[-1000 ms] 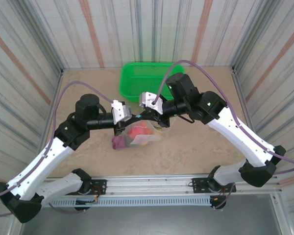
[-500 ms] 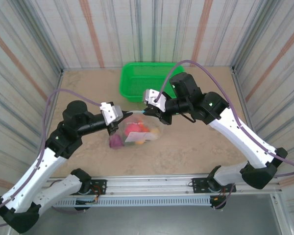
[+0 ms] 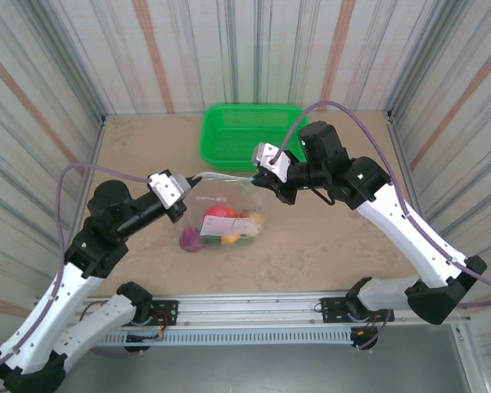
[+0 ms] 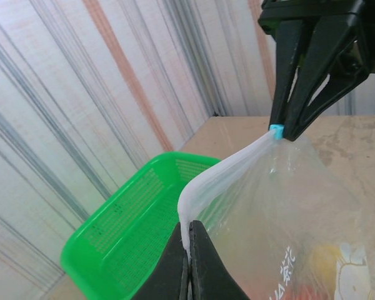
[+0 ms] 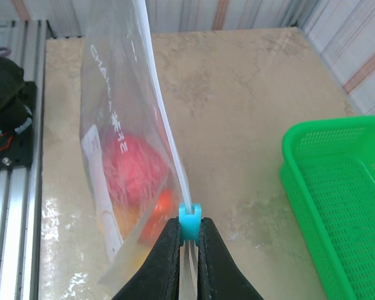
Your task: Place the food in the zip-top bag and seal the zipper
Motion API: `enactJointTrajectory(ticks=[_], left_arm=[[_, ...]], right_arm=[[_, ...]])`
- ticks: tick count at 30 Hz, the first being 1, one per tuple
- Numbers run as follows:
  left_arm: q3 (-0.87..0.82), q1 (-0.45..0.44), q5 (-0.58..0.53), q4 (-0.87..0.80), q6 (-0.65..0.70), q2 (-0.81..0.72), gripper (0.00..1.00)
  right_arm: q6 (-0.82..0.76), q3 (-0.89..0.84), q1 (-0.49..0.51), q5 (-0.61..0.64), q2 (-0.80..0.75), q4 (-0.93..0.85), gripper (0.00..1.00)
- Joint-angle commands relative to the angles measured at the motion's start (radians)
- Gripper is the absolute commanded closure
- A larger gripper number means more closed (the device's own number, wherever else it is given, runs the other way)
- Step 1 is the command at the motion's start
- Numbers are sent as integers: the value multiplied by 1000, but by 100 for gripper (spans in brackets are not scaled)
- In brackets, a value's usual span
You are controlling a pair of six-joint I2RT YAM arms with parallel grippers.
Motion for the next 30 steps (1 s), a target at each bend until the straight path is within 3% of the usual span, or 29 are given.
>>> enactJointTrajectory(ticks=[1,18,24,30], left_arm=[[5,40,-162,84,3,-61,100],[3,66,-341,106,12,-89,100],[0,69,-343,103,3,-84,100],[-10,71,-348,101,-13,-82,100]], right_arm=[[32,-32,-53,105,-46,-90,100],[58,-110,-136,154,-113,-59,100],[114,-129,-191,221,-141,-39,100],[146,-110,-174,189,-134,-96,100]])
